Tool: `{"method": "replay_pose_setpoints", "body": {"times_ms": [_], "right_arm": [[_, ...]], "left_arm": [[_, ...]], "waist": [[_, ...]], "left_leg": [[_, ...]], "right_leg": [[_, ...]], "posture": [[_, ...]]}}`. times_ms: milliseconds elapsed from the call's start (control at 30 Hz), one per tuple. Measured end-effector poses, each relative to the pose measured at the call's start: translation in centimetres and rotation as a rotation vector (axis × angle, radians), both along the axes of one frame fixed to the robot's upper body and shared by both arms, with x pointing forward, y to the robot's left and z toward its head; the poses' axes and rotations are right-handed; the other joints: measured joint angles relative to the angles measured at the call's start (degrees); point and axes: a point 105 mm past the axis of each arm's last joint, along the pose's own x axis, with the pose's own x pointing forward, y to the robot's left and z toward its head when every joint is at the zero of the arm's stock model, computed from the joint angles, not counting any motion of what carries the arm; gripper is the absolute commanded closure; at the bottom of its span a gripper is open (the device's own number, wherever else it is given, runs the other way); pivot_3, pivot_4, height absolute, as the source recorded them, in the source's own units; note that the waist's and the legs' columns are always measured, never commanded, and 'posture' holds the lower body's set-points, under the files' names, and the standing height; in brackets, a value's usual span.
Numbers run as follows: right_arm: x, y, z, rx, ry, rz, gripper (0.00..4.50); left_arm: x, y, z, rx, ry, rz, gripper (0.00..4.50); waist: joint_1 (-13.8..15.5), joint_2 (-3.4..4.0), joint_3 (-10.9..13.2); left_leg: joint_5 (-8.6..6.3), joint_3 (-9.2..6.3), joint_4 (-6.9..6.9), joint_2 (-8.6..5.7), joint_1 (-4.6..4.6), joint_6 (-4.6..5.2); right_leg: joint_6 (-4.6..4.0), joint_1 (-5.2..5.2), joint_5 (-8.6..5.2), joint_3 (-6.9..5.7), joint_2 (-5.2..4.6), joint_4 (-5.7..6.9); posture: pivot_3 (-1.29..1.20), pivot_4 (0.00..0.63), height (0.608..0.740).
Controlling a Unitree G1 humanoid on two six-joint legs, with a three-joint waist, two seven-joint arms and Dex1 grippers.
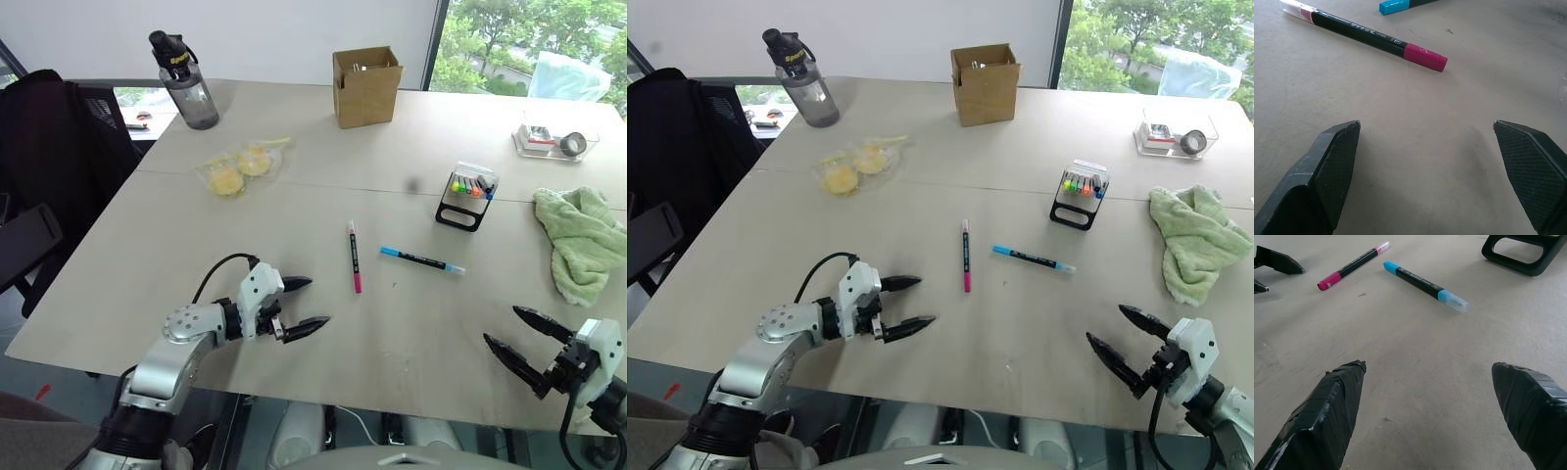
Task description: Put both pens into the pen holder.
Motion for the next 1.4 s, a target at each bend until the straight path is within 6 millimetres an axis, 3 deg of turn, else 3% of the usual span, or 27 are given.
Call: {"method": "replay_pose_setpoints", "body": {"times_ms": [533,700,1067,1133,1267,1400], "right_arm": [[0.2,-0.1,-0.5,-0.024,-0.001,0.009,0.11],[0.0,-0.4,-1.3,-0.025,0.014,0.008,0.11],[0.8,-0.6,-1.1,-0.073,-0.009,0.047,0.11],[2.3,0.0,-0.1,-0.089,-0.053,0.084,0.11],[6.3,2.1,3.8,-0.074,-0.204,0.14,0.11],[9.4,5.2,4.0,-0.147,-0.22,0.234,0.11]], "left_arm": [[-0.1,0.6,0.3,0.006,0.013,-0.004,0.0],[0.4,2.0,0.8,0.035,-0.007,0.041,0.0],[0.5,2.1,1.2,0.033,-0.015,0.028,0.0],[0.2,2.4,1.5,0.028,-0.003,-0.018,0.0],[0.5,2.4,4.0,-0.013,-0.019,-0.11,0.0],[0.4,2.6,5.8,-0.029,-0.026,-0.184,0.0]], "waist": [[-0.23,-0.05,0.1],[-0.23,-0.08,0.18],[-0.23,-0.15,0.24],[-0.54,-0.15,0.35],[-0.78,-0.2,0.41],[-0.67,-0.22,0.43]], "left_leg": [[0.0,0.0,-0.07,0.0,-0.02,0.0],[0.0,0.0,-0.12,0.0,-0.08,0.0],[-0.01,0.0,-0.16,0.0,-0.14,0.02],[-0.01,0.03,-0.16,0.0,-0.12,0.01],[0.0,0.02,-0.1,0.0,-0.11,0.0],[0.13,0.04,-0.07,-0.02,-0.27,-0.21]], "right_leg": [[0.0,-0.03,0.0,0.0,0.0,-0.07],[-0.01,-0.03,0.0,-0.02,0.0,-0.21],[0.01,-0.02,0.03,-0.07,0.01,-0.39],[0.01,-0.03,0.04,-0.06,0.03,-0.35],[0.11,-0.01,0.11,-0.08,0.05,-0.3],[0.2,-0.13,0.16,-0.12,0.12,-0.34]], "posture": [[0.0,0.15,0.739],[0.0,0.15,0.739],[0.0,0.15,0.739],[0.0,0.15,0.739],[0.0,0.15,0.739],[0.0,0.15,0.739]]}}
